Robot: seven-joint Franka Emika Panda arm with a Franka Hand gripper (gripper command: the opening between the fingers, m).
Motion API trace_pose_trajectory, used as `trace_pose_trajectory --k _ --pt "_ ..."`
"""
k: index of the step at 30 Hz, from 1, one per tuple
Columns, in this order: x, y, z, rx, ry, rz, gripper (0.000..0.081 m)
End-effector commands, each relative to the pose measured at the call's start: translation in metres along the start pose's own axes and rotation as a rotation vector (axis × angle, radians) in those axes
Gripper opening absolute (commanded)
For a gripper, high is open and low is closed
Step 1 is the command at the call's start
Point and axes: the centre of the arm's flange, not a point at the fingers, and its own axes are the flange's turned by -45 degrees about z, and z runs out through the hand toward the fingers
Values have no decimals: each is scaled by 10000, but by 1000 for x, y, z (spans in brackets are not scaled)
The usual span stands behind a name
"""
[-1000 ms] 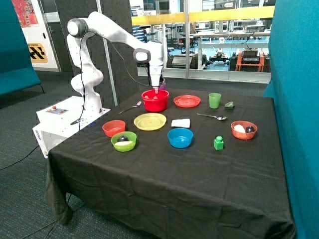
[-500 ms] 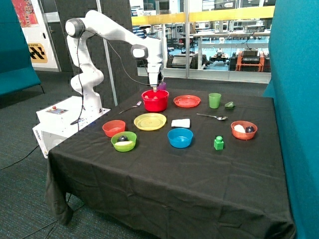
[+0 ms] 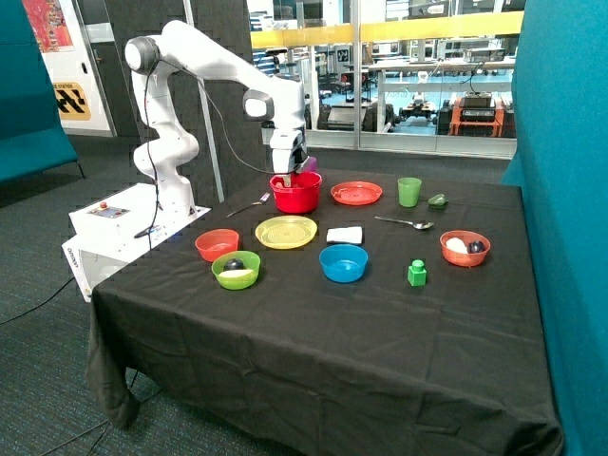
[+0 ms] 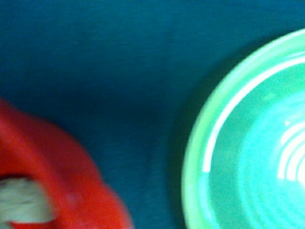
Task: Hide the teddy bear in the red bowl
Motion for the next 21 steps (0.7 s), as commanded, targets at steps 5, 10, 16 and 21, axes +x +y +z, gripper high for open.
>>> trace_pose_trajectory --k 5,10,16,21 --pt "5 51 10 -27 24 339 620" --pt "4 55 13 -27 24 334 611" --pt "3 63 22 -27 23 34 545" --pt "-2 68 35 -28 23 -201 469"
